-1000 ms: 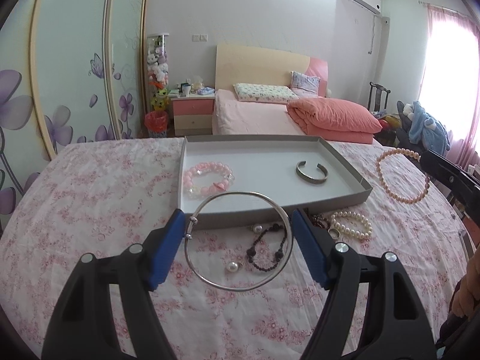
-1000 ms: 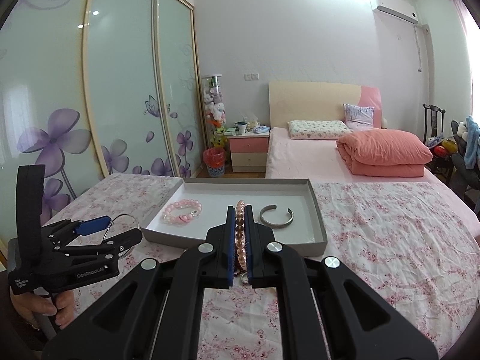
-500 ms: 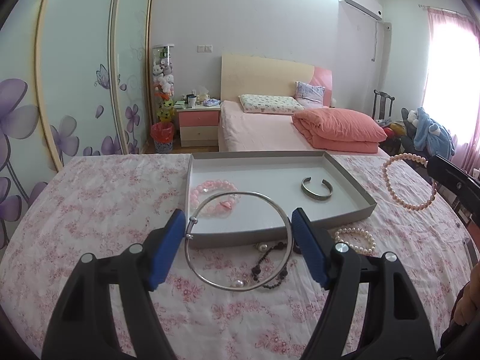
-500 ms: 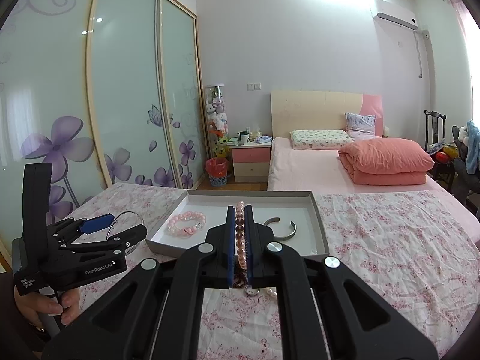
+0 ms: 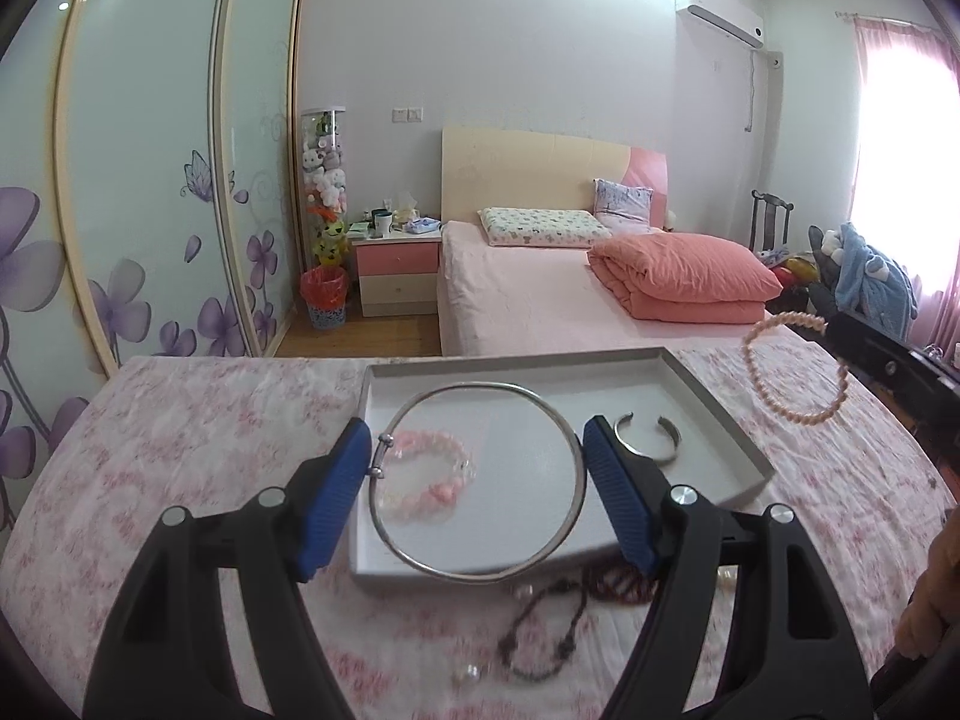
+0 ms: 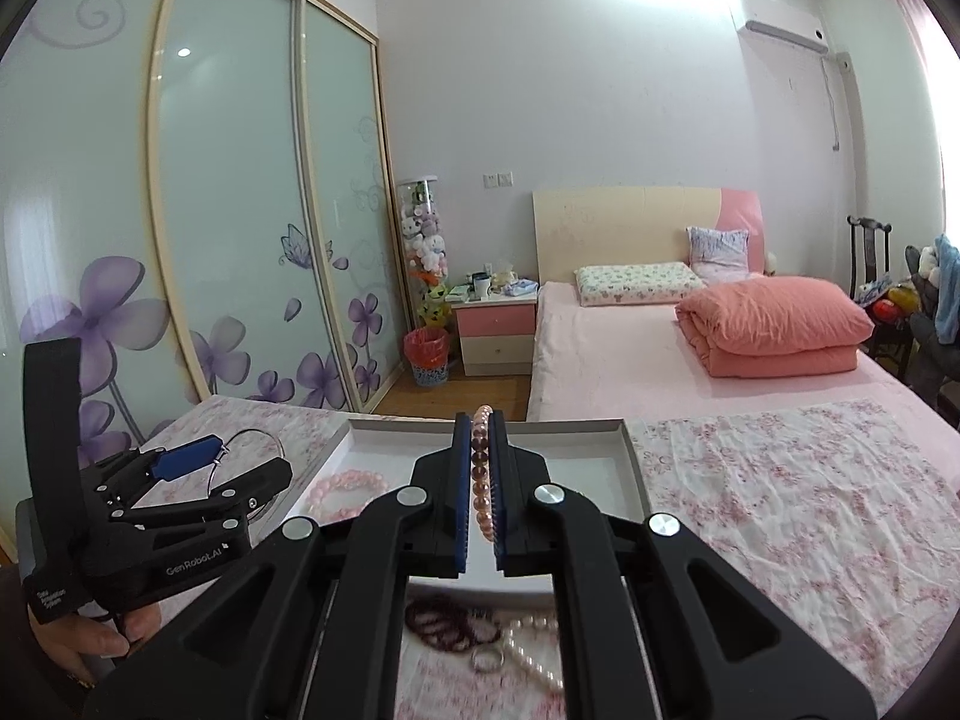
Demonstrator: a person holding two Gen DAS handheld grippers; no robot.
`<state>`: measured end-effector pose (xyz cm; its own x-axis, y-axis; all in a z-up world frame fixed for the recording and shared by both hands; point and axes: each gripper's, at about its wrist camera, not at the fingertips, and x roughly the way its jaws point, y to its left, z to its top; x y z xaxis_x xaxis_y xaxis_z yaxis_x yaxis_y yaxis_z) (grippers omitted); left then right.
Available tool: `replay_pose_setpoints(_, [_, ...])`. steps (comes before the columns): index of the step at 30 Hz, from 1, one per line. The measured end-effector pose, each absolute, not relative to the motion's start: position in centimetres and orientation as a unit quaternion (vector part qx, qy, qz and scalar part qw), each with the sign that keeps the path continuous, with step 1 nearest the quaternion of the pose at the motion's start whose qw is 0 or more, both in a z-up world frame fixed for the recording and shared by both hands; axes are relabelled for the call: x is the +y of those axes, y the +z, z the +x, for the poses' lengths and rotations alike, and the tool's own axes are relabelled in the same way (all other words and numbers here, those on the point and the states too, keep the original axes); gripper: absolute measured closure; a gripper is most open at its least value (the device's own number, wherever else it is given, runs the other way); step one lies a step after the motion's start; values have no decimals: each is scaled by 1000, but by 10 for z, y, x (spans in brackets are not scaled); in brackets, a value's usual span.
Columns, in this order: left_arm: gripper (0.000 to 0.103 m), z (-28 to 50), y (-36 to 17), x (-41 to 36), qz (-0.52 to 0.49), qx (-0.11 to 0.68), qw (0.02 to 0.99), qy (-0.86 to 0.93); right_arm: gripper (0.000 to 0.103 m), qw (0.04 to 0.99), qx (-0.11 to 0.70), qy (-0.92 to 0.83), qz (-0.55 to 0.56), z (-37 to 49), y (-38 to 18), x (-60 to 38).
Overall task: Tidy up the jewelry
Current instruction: 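Drop the silver bangle in the tray with the left tool while the right tool drops the pearls, then withdraw the left tool toward the pearl earring while the right tool reaches the white pearl bracelet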
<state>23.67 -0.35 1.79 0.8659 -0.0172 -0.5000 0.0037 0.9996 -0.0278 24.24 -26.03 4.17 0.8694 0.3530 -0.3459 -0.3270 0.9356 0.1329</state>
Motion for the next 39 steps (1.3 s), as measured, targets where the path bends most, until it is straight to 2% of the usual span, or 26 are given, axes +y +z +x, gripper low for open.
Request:
replay_pose_setpoints(11, [32,294,-7,-5,-14,289,957,2,96,956,234,170,44,294,11,-250])
replay_pose_setpoints(26, [31,329,-35,-5,-12,316,949,-2,95,944,274,174,53,325,-8,-242])
replay_pose_setpoints(31, [31,330,-34,0,-22,316,949,-3,85,943,280,167,64,325,-10,-250])
replay_pose_setpoints(39, [31,316,-24,15,-42,309,950,4,85,946,275,159,70,313,-4,-262])
